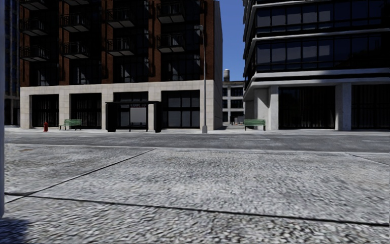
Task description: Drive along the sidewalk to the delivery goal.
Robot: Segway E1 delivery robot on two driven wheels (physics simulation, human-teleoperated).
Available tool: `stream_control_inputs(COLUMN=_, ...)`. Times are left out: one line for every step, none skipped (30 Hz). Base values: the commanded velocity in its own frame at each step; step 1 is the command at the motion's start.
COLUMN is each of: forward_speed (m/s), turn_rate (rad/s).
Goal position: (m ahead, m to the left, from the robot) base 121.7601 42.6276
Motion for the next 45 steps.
stream_control_inputs(forward_speed=1.46, turn_rate=0.35)
stream_control_inputs(forward_speed=1.37, turn_rate=0.36)
stream_control_inputs(forward_speed=1.34, turn_rate=0.36)
stream_control_inputs(forward_speed=1.33, turn_rate=0.36)
stream_control_inputs(forward_speed=1.33, turn_rate=0.36)
stream_control_inputs(forward_speed=1.33, turn_rate=0.36)
stream_control_inputs(forward_speed=1.33, turn_rate=0.36)
stream_control_inputs(forward_speed=1.33, turn_rate=0.41)
stream_control_inputs(forward_speed=1.33, turn_rate=0.45)
stream_control_inputs(forward_speed=1.33, turn_rate=0.45)
stream_control_inputs(forward_speed=1.33, turn_rate=0.47)
stream_control_inputs(forward_speed=1.32, turn_rate=0.47)
stream_control_inputs(forward_speed=1.32, turn_rate=0.47)
stream_control_inputs(forward_speed=1.32, turn_rate=0.47)
stream_control_inputs(forward_speed=1.32, turn_rate=0.49)
stream_control_inputs(forward_speed=1.32, turn_rate=0.49)
stream_control_inputs(forward_speed=1.32, turn_rate=0.52)
stream_control_inputs(forward_speed=1.32, turn_rate=0.55)
stream_control_inputs(forward_speed=1.32, turn_rate=0.56)
stream_control_inputs(forward_speed=1.32, turn_rate=0.56)
stream_control_inputs(forward_speed=1.32, turn_rate=0.56)
stream_control_inputs(forward_speed=1.32, turn_rate=0.56)
stream_control_inputs(forward_speed=1.32, turn_rate=0.56)
stream_control_inputs(forward_speed=1.32, turn_rate=0.56)
stream_control_inputs(forward_speed=1.33, turn_rate=0.56)
stream_control_inputs(forward_speed=1.35, turn_rate=0.56)
stream_control_inputs(forward_speed=1.35, turn_rate=0.56)
stream_control_inputs(forward_speed=1.39, turn_rate=0.56)
stream_control_inputs(forward_speed=1.41, turn_rate=0.56)
stream_control_inputs(forward_speed=1.43, turn_rate=0.56)
stream_control_inputs(forward_speed=1.43, turn_rate=0.56)
stream_control_inputs(forward_speed=1.43, turn_rate=0.56)
stream_control_inputs(forward_speed=1.43, turn_rate=0.56)
stream_control_inputs(forward_speed=1.43, turn_rate=0.56)
stream_control_inputs(forward_speed=1.44, turn_rate=0.56)
stream_control_inputs(forward_speed=1.45, turn_rate=0.56)
stream_control_inputs(forward_speed=1.45, turn_rate=0.56)
stream_control_inputs(forward_speed=1.49, turn_rate=0.56)
stream_control_inputs(forward_speed=1.53, turn_rate=0.56)
stream_control_inputs(forward_speed=1.58, turn_rate=0.56)
stream_control_inputs(forward_speed=1.6, turn_rate=0.56)
stream_control_inputs(forward_speed=1.6, turn_rate=0.56)
stream_control_inputs(forward_speed=1.61, turn_rate=0.56)
stream_control_inputs(forward_speed=1.61, turn_rate=0.56)
stream_control_inputs(forward_speed=1.62, turn_rate=0.56)
